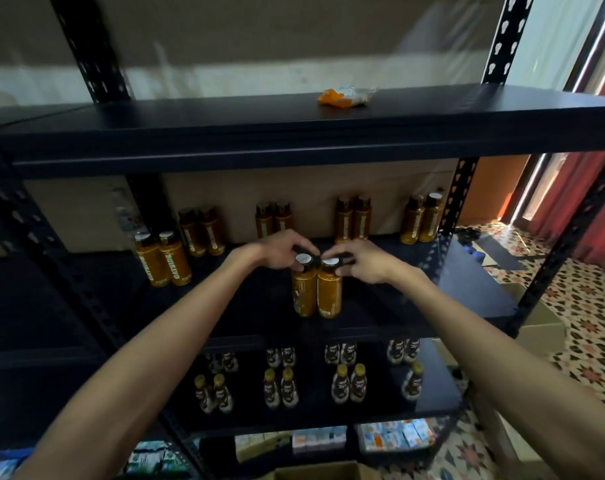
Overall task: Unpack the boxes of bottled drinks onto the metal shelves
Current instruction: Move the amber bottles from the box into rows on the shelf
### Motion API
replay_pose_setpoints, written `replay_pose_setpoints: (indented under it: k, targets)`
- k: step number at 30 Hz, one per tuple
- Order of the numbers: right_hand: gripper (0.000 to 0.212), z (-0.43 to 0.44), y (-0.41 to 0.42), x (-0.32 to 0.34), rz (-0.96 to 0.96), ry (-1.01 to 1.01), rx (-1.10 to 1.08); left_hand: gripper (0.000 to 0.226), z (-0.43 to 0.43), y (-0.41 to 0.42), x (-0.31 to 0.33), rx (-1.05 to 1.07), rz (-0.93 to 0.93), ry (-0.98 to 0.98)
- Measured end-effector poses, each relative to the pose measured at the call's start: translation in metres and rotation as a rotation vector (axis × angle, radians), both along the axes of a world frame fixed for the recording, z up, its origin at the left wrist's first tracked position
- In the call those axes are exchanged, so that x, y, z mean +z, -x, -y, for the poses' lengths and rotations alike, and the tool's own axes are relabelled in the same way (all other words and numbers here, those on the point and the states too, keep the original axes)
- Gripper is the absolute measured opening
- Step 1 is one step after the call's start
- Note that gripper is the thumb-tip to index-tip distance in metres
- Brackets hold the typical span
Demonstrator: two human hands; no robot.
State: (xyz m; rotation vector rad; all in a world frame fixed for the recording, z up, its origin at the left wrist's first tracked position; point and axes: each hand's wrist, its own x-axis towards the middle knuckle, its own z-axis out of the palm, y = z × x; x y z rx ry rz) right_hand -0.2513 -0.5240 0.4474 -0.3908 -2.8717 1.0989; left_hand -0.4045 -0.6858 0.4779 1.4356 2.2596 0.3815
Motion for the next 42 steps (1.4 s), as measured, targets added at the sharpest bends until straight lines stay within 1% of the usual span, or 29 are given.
replay_pose_setpoints:
  k: [3, 5, 7, 9, 11, 12, 14, 17, 20, 22, 24, 26, 27, 28, 30, 32, 33, 35, 39, 42]
  targets:
    - [0.037, 0.003, 0.008, 0.003, 0.012, -0.133, -0.008, 0.043, -0.009, -0.007, -0.001, 0.006, -0.134, 0.021]
    - [0.035, 0.001, 0.014, 0.002, 0.029, -0.221, -0.029, 0.040, -0.013, -0.005, -0.006, 0.041, -0.177, 0.005]
    - [0.035, 0.000, 0.019, -0.002, 0.049, -0.254, -0.058, 0.039, -0.015, -0.004, -0.012, 0.113, -0.196, -0.028]
    - [0.035, 0.000, 0.022, -0.005, 0.059, -0.255, -0.084, 0.049, -0.015, -0.005, -0.016, 0.185, -0.200, -0.052]
    - [0.035, 0.001, 0.023, -0.006, 0.051, -0.245, -0.103, 0.059, -0.013, -0.008, -0.017, 0.168, -0.212, -0.038]
    - [0.034, 0.002, 0.022, -0.007, 0.041, -0.240, -0.111, 0.059, -0.013, -0.008, -0.017, 0.135, -0.219, -0.025]
    - [0.033, 0.004, 0.021, -0.009, 0.025, -0.241, -0.125, 0.052, -0.012, -0.009, -0.015, 0.092, -0.237, -0.002]
    - [0.033, 0.008, 0.017, -0.010, 0.024, -0.252, -0.145, 0.045, -0.011, -0.014, -0.019, 0.158, -0.261, -0.008]
    - [0.033, 0.009, 0.013, -0.008, 0.014, -0.243, -0.146, 0.061, -0.009, -0.020, -0.019, 0.261, -0.262, -0.018]
    - [0.032, 0.010, 0.012, -0.007, 0.009, -0.249, -0.147, 0.069, -0.008, -0.022, -0.017, 0.226, -0.266, -0.001]
    - [0.033, 0.011, 0.013, -0.007, 0.015, -0.252, -0.155, 0.059, -0.008, -0.024, -0.014, 0.165, -0.275, 0.028]
    - [0.033, 0.013, 0.014, -0.006, 0.020, -0.247, -0.161, 0.048, -0.007, -0.026, -0.014, 0.180, -0.264, 0.029]
    - [0.033, 0.014, 0.013, -0.005, 0.017, -0.243, -0.161, 0.046, -0.007, -0.027, -0.014, 0.203, -0.262, 0.019]
    - [0.032, 0.014, 0.013, -0.004, 0.013, -0.238, -0.161, 0.047, -0.007, -0.029, -0.015, 0.232, -0.260, 0.003]
    - [0.031, 0.015, 0.012, -0.004, 0.011, -0.237, -0.159, 0.057, -0.006, -0.031, -0.016, 0.289, -0.254, -0.014]
    - [0.031, 0.016, 0.011, -0.003, 0.018, -0.243, -0.165, 0.070, -0.006, -0.031, -0.017, 0.287, -0.251, -0.005]
    - [0.032, 0.016, 0.011, -0.003, 0.024, -0.247, -0.168, 0.072, -0.006, -0.031, -0.017, 0.270, -0.254, 0.016]
    - [0.034, 0.017, 0.012, -0.001, 0.038, -0.265, -0.163, 0.065, -0.006, -0.032, -0.017, 0.249, -0.260, 0.042]
    - [0.047, 0.020, 0.011, 0.005, 0.094, -0.309, -0.127, 0.059, -0.008, -0.035, -0.019, 0.284, -0.255, 0.007]
    - [0.041, 0.022, 0.007, 0.009, 0.080, -0.323, -0.149, 0.061, -0.007, -0.034, -0.022, 0.280, -0.255, 0.013]
